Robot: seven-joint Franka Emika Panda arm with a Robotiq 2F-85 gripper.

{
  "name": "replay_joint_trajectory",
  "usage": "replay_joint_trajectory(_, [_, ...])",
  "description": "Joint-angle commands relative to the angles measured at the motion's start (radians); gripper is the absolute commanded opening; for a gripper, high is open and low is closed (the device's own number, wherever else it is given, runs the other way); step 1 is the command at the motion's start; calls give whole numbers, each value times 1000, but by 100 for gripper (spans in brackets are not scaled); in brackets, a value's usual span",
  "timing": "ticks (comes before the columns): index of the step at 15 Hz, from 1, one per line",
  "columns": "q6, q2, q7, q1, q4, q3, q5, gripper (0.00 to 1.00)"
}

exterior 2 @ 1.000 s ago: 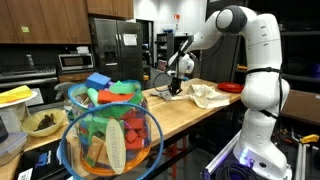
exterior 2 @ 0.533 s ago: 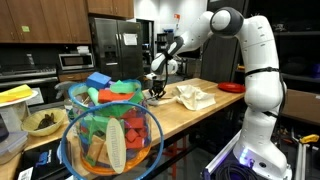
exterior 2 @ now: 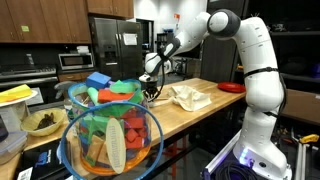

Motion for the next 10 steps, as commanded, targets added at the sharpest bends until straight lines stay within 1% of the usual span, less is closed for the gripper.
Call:
replay_joint_trajectory(1, [16,77,12,16,6,21,-15,1])
replay_joint_trajectory(10, [32,73,24,3,-11,17,-6,1])
